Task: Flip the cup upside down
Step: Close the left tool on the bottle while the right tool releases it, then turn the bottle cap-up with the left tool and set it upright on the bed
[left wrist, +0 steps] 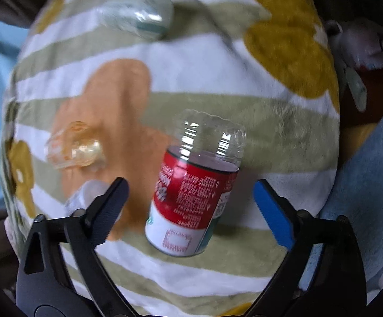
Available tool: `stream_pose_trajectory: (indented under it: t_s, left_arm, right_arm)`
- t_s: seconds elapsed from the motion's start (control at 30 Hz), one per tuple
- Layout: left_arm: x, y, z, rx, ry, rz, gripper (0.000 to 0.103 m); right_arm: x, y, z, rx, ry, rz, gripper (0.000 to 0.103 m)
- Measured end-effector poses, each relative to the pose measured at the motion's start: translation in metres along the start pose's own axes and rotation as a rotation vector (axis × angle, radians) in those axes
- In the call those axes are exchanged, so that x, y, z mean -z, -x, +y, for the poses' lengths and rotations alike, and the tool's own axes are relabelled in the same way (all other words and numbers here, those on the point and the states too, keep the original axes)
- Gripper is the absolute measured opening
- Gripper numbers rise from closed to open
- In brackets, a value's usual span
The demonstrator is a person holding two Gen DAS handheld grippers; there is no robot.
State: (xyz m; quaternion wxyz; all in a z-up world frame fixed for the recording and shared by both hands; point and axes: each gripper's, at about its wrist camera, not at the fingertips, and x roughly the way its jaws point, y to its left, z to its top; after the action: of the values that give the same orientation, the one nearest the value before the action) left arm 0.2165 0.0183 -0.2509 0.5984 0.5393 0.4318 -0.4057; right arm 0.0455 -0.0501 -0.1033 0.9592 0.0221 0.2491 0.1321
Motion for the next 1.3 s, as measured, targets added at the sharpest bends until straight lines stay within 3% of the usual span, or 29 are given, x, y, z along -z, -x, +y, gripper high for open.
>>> stream_pose_trajectory:
  t_s: [0.27, 0.43, 0.53, 0.7, 0.87, 1.07, 1.2, 1.3]
  left_arm:
    - [-0.012, -0.012, -0.005, 0.031, -0.035, 0.038, 0.085]
    - [-0.013, -0.026, -0.004, 0.044, -0.036, 0.076, 0.072]
    - [-0.016, -0.032, 0.003, 0.035, -0.021, 0.067, 0.066]
    - [-0.016, -0.027, 0.016, 0.055, 0.040, 0.015, 0.065]
    - [-0.005, 0.004, 0.037, 0.079, 0.205, -0.194, 0.065]
    - [0.043, 0.032, 0.059, 0.086, 0.660, -0.664, 0.065]
    - [0.062, 0.015, 0.049, 0.002, 0.877, -0.801, 0.065]
    - [0.069, -0.004, 0.055, 0.044, 0.966, -0.843, 0.065]
  right_arm:
    - [0.005, 0.000, -0.019, -0.008, -0.042, -0.032, 0.100]
    - [0.006, 0.003, -0.024, -0.013, -0.052, -0.036, 0.100]
    - [0.007, 0.005, -0.027, -0.015, -0.061, -0.041, 0.100]
    - [0.009, 0.007, -0.033, -0.025, -0.095, -0.036, 0.100]
    - [0.007, 0.010, -0.033, -0.034, -0.099, -0.041, 0.100]
    - [0.006, 0.006, -0.031, -0.054, -0.103, -0.039, 0.100]
    - [0.007, 0.002, -0.027, -0.058, -0.093, -0.019, 0.100]
    - [0.007, 0.000, -0.023, -0.053, -0.082, -0.004, 0.100]
